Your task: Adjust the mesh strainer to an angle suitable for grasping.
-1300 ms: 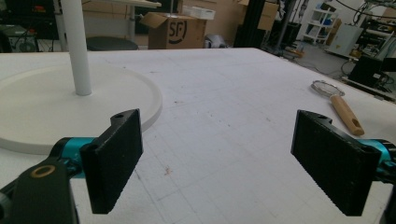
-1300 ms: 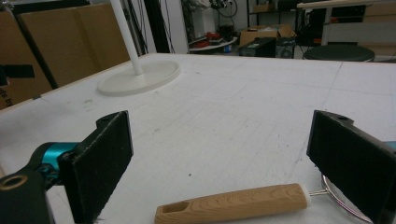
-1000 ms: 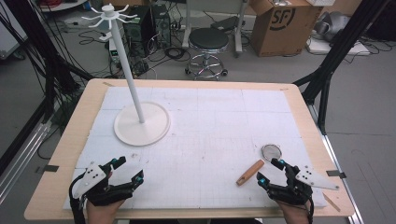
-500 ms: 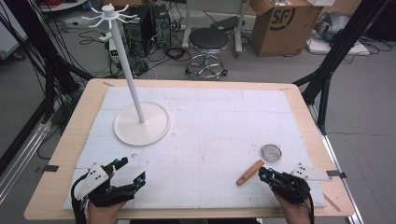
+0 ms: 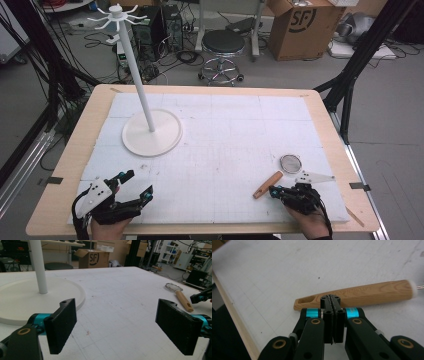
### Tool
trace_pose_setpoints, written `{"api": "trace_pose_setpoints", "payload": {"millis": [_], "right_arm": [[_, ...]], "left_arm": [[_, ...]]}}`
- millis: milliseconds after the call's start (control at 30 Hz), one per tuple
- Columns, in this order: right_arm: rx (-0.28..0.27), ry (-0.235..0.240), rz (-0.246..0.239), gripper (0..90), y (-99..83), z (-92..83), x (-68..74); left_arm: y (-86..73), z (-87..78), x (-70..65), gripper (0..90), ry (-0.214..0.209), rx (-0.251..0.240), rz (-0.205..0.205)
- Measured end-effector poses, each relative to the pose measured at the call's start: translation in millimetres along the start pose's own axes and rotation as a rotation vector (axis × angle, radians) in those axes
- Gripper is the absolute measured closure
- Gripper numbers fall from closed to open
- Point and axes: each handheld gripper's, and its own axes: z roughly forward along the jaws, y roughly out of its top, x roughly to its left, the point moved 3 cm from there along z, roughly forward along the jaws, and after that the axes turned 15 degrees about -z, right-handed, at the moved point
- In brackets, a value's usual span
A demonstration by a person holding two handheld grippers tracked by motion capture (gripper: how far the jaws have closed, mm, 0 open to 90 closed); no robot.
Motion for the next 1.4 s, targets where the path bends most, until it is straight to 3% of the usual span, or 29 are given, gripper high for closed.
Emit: {"api": "trace_pose_setpoints", "payload": {"millis": [100,967,1400], "right_arm": [[0.033,-0.018,-0.002,90.0,2.2,6.0,1.5],[0.057,0.004,0.004,90.0,29.1,43.1,-19.5],[0.080,-0.017,0.004,90.0,45.1,64.8,-29.8]], "left_arm": [[0.0,-2.6,0.6,18.0,-0.002,-0.004,-0.002],[-1.6,-1.2,-1.4,18.1,0.003,0.004,0.006],[-1.9,-2.2,-2.3,18.3,0.001,0.002,0.003]]}}
